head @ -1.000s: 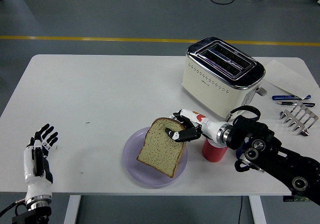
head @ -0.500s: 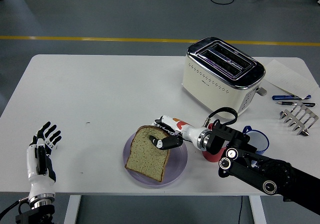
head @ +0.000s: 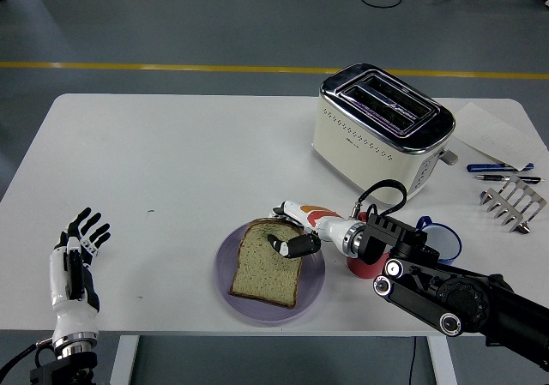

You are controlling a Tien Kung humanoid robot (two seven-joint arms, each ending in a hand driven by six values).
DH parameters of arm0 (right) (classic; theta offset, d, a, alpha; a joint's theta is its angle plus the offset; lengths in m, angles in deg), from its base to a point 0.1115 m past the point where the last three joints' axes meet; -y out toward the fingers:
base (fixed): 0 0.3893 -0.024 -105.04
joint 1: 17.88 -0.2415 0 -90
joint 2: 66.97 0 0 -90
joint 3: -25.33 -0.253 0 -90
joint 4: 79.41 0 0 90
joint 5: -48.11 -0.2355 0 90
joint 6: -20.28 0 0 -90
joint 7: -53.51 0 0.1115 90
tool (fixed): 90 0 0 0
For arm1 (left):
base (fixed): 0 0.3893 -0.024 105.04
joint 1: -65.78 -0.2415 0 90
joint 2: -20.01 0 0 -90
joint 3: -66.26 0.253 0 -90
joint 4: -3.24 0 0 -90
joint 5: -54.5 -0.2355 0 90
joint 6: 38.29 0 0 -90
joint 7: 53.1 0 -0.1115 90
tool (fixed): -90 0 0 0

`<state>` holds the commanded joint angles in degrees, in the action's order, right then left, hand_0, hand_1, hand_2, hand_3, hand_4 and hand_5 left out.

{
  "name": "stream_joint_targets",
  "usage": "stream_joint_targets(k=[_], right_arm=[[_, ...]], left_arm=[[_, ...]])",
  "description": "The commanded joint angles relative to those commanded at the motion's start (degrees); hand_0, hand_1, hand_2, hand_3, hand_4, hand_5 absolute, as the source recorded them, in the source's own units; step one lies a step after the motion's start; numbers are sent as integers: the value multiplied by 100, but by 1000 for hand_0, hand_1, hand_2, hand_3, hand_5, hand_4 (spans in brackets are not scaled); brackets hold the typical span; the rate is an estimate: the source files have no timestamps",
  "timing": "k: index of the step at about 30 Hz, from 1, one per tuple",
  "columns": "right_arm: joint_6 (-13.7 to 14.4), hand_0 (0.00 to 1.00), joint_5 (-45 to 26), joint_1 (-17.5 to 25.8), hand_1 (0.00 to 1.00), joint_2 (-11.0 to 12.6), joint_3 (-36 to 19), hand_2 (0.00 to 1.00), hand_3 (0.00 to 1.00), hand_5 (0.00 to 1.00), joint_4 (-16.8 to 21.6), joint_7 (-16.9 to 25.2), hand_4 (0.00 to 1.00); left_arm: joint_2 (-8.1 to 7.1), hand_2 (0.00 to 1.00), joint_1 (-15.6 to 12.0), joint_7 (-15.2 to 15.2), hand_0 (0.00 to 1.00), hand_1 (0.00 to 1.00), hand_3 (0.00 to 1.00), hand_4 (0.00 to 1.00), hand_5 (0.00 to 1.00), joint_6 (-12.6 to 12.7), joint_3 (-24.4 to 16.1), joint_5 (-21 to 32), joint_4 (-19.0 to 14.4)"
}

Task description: Push plate across desktop,pick up the break from the machine,place the break in the plate

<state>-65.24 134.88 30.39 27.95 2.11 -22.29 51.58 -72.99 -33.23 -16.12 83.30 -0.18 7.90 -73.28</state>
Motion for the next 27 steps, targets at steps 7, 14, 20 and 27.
stream_joint_targets(k=[7, 14, 20, 27], right_arm=[[-28, 731, 218, -44, 747, -42, -75, 770, 948, 389, -224, 284, 741], [-80, 802, 619, -38, 794, -83, -88, 843, 994, 536, -338, 363, 845], [413, 803, 694, 12, 796, -89, -180, 848, 994, 591, -368, 432, 876], [1118, 799, 467, 78, 781, 57, -659, 825, 959, 590, 52, 559, 863]], left_arm=[[-3, 769, -5, 0, 686, 711, 783, 428, 998, 12, 7, 13, -4], [1, 773, -4, 0, 710, 733, 722, 410, 903, 22, 13, 14, 0], [-1, 782, 7, 0, 717, 736, 713, 402, 837, 63, 10, 30, -6], [-16, 789, 20, 0, 717, 732, 715, 404, 835, 60, 23, 24, -2]])
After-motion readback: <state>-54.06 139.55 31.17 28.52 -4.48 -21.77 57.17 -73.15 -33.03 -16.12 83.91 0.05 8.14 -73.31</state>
